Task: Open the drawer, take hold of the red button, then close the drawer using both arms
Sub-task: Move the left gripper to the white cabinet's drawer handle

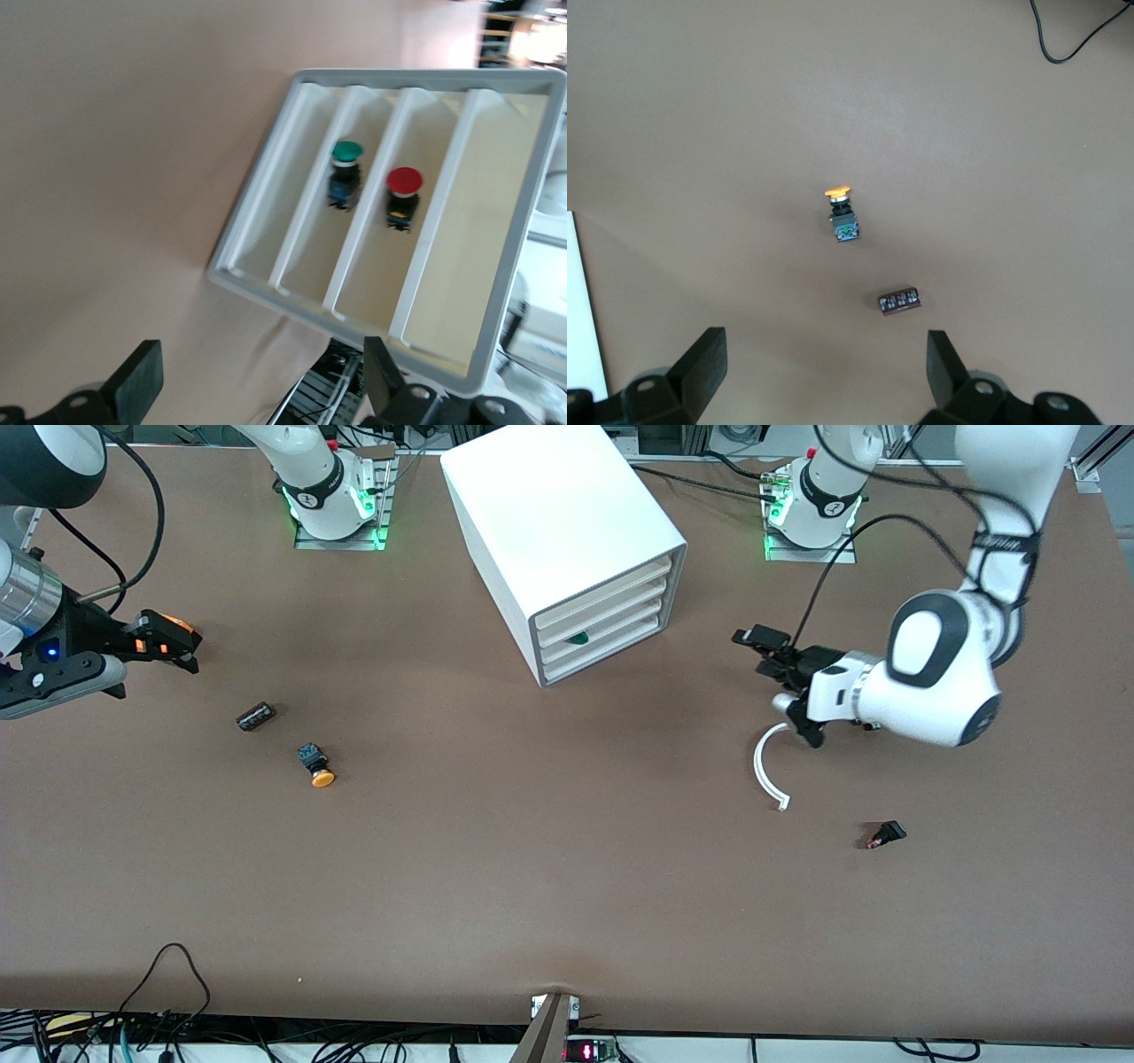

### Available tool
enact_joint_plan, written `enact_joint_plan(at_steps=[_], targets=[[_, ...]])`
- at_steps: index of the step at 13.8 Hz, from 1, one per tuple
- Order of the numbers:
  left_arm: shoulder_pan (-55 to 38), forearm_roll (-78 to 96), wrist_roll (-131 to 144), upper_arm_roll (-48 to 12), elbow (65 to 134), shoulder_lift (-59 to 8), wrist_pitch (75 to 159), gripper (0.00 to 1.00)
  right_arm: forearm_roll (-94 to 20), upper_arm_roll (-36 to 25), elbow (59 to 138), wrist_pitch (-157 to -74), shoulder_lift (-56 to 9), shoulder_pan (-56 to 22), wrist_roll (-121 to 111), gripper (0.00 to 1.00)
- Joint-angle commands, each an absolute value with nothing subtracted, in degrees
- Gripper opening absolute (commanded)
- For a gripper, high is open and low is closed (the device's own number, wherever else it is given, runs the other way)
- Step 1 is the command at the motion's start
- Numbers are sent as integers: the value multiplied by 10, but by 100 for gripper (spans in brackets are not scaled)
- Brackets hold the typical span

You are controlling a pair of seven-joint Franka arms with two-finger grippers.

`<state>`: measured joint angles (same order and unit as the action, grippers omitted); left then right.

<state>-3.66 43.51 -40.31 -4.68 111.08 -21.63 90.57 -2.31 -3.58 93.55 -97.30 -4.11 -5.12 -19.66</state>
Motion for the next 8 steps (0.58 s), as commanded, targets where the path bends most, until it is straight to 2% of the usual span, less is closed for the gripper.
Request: enact_joint_plan(at_steps=[1, 6, 8], targets=[[-37, 501, -491, -59, 1107, -267, 900, 97, -25, -31, 920, -969, -48, -44, -191, 100], [-37, 593, -549, -142, 1107, -351, 903, 79, -25, -31, 920, -969, -48, -44, -191, 100], [-49, 619, -560, -159, 1107, -360, 906, 75, -25, -31, 920, -969, -48, -44, -191, 100]])
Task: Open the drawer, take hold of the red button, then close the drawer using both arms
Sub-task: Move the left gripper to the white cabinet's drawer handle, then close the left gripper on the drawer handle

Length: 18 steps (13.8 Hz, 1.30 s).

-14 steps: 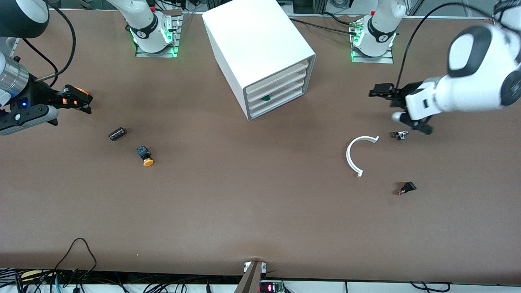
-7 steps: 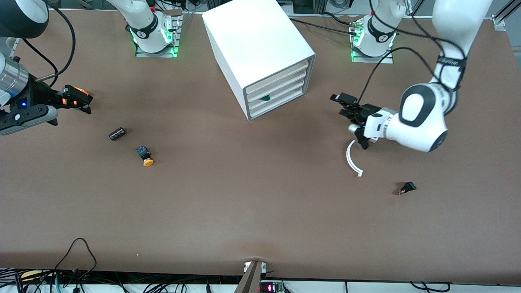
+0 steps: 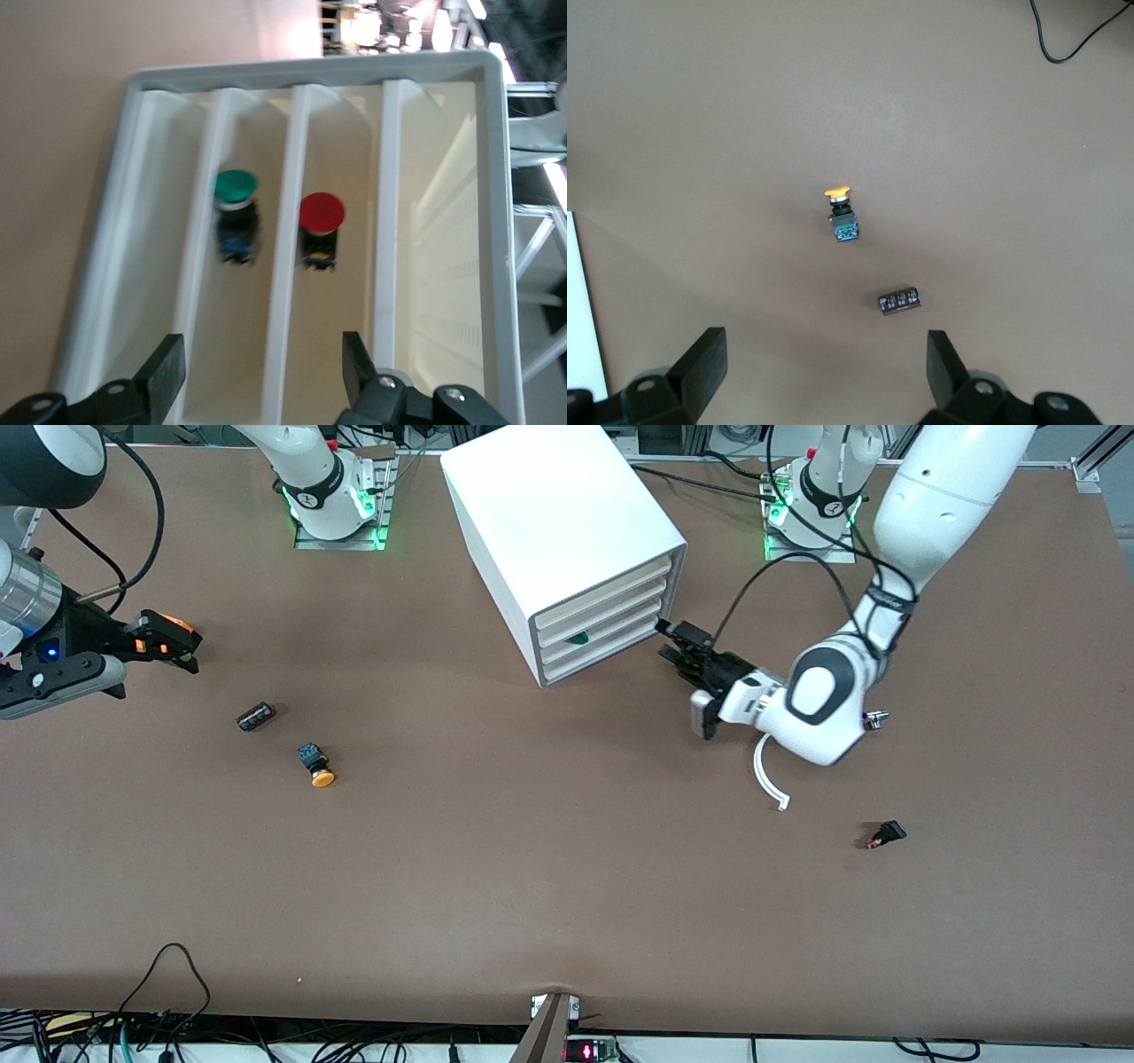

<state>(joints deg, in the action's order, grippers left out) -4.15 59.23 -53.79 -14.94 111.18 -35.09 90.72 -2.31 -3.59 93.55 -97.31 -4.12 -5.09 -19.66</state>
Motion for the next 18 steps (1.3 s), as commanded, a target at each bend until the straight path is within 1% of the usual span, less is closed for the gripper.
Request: enact_joint_plan(at_steps=[1, 4, 8, 11, 15, 16, 17, 18], targets=[[-57, 628, -560, -164, 1107, -361, 905, 72, -25, -31, 920, -969, -48, -44, -191, 100], [-68, 640, -562, -186, 1107, -376, 927, 69, -25, -31, 920, -969, -48, -44, -191, 100], [-76, 641, -564, -196, 1107, -390, 948, 60, -25, -31, 920, -969, -48, -41, -191, 100], [-80, 642, -564, -200, 1121, -390, 948, 45, -26, -30, 920, -969, -48, -40, -191, 100], [-80, 642, -561, -200, 1127, -388, 945, 21, -26, -31, 920, -969, -48, -40, -191, 100], [-80, 642, -558, -200, 1127, -388, 944, 18, -26, -30, 920, -969, -48, -40, -191, 100], [-79, 642, -556, -200, 1127, -387, 943, 11, -26, -31, 920, -969, -48, -40, -190, 100], [-79, 643, -556, -200, 1127, -387, 943, 7, -26, -31, 920, -969, -48, -40, -190, 100]])
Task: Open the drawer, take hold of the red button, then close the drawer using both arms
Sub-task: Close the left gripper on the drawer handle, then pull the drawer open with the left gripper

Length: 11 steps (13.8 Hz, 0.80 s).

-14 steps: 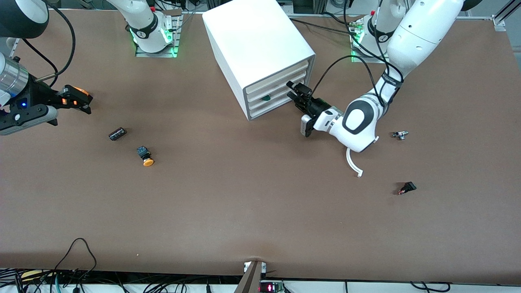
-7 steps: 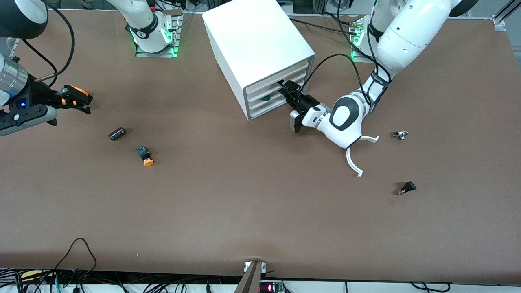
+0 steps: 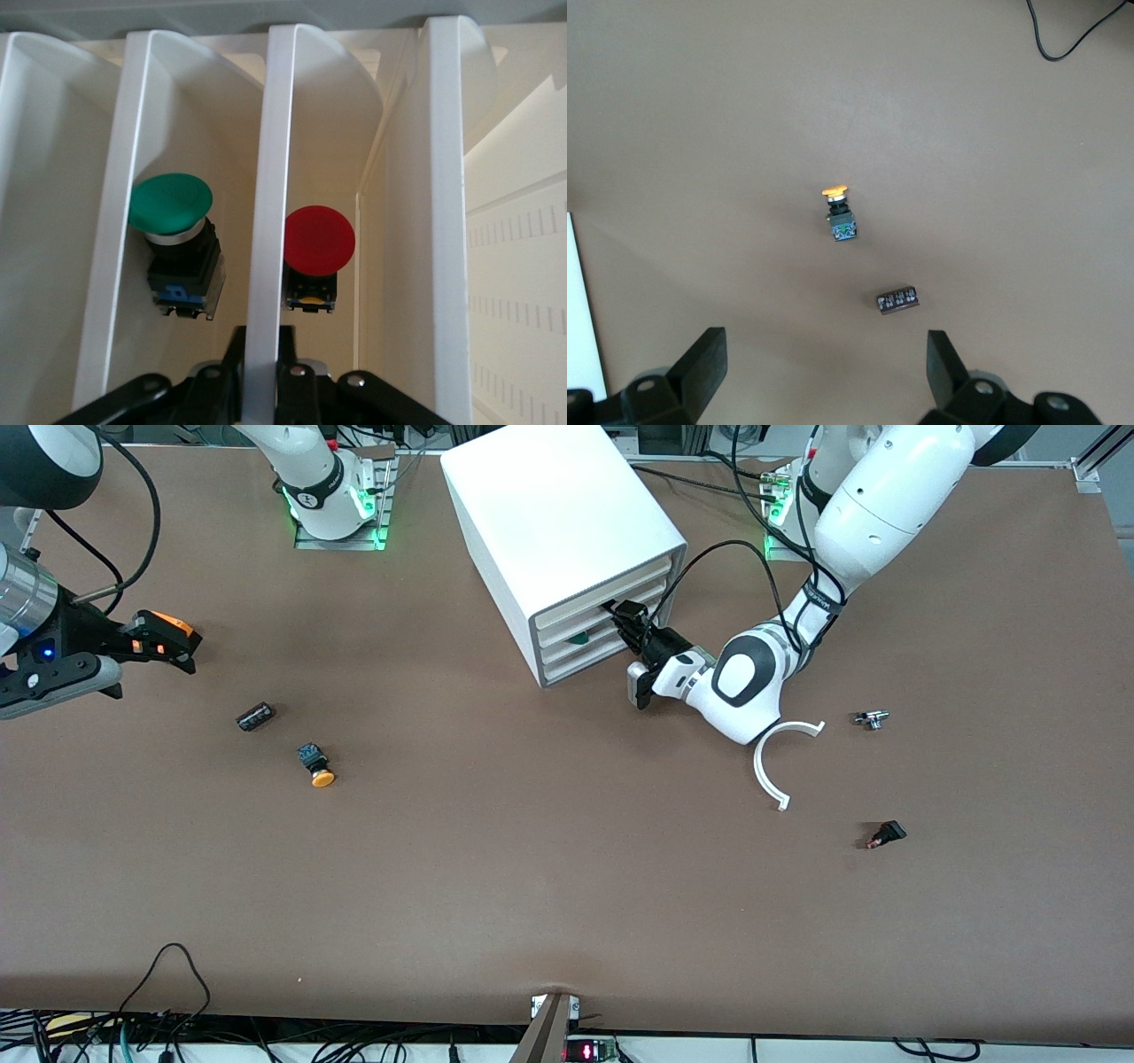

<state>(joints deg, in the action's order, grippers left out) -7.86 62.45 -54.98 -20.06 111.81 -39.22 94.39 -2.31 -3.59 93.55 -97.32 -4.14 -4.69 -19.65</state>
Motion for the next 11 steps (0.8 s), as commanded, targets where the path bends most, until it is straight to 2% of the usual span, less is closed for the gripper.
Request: enact_joint_plan(at_steps=[1, 11], targets=[[-79, 643, -554, -200, 1126, -387, 943, 6, -26, -31, 920, -969, -48, -40, -191, 100], [-66, 642, -507, -164, 1097, -381, 944, 7, -25, -31, 920, -969, -48, -39, -191, 100]])
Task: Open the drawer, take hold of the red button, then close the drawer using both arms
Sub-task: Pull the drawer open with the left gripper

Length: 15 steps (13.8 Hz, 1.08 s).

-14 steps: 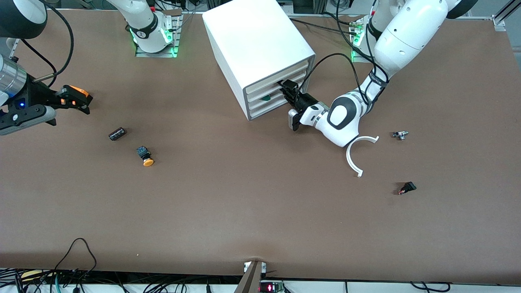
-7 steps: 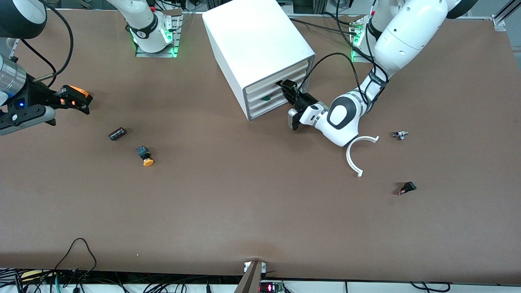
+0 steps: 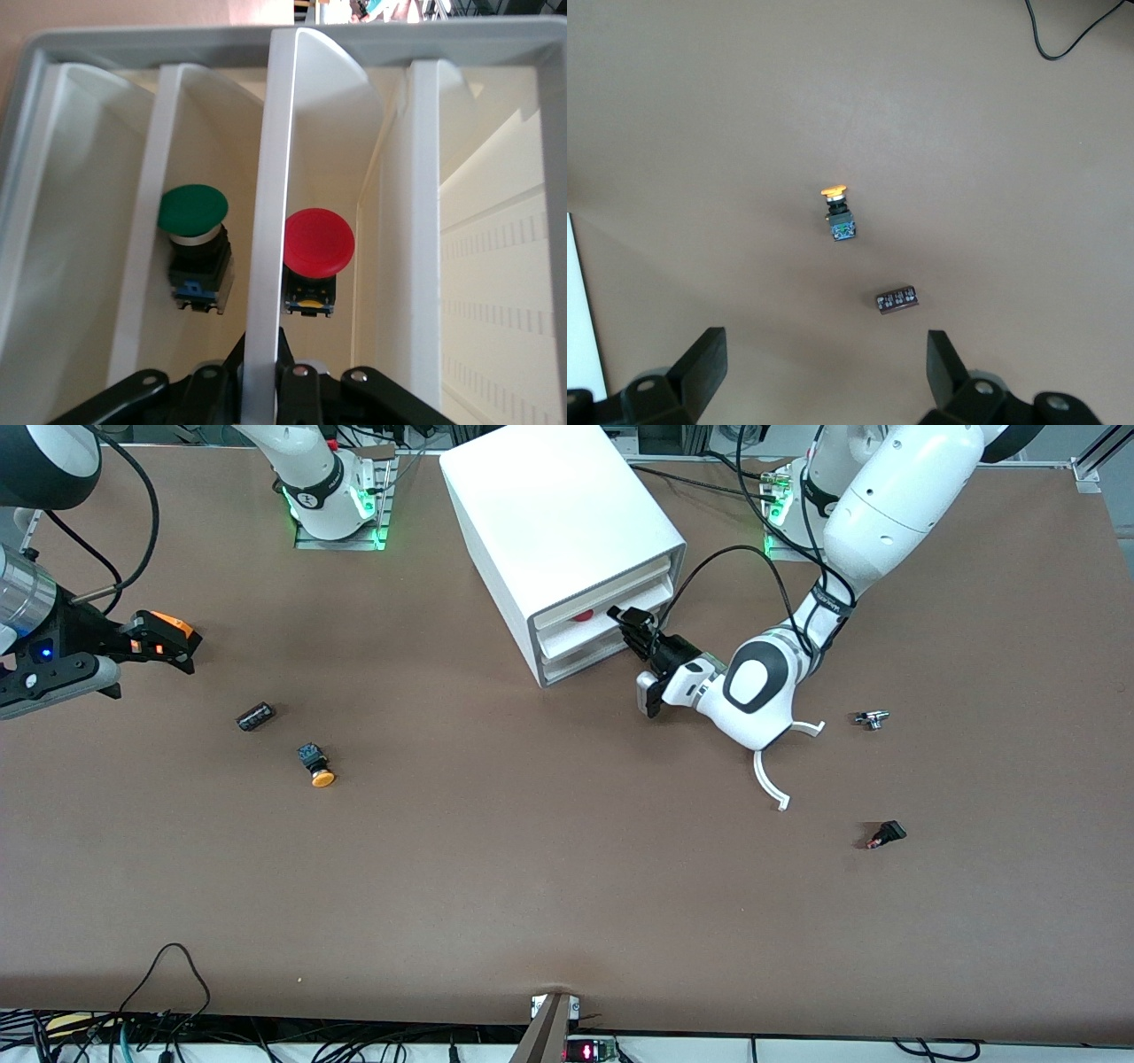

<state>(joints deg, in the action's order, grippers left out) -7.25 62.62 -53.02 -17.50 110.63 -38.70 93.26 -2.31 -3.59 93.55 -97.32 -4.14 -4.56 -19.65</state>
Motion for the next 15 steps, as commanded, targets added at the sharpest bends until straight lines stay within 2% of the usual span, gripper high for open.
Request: enact_joint_plan(at_steps=[1, 11, 12, 13, 14, 15], targets=[[-64, 642, -510, -158, 1096, -380, 944, 7, -25, -31, 920, -969, -48, -39, -191, 100], [-62, 643, -514, -97, 1074, -376, 943, 9, -25, -31, 906, -970, -63, -39, -191, 100], [-62, 643, -514, -97, 1076, -374, 940, 11, -25, -31, 901, -971, -67, -39, -191, 100], [-62, 642, -505, -97, 1077, -368, 939, 25, -25, -31, 899, -971, -69, -39, -191, 100], [-62, 642, -490, -97, 1080, -361, 930, 99, -25, -31, 897, -970, -69, -39, -192, 100], [-62, 638, -456, -91, 1079, -355, 917, 100, -25, -30, 894, -969, -69, -40, -193, 100]])
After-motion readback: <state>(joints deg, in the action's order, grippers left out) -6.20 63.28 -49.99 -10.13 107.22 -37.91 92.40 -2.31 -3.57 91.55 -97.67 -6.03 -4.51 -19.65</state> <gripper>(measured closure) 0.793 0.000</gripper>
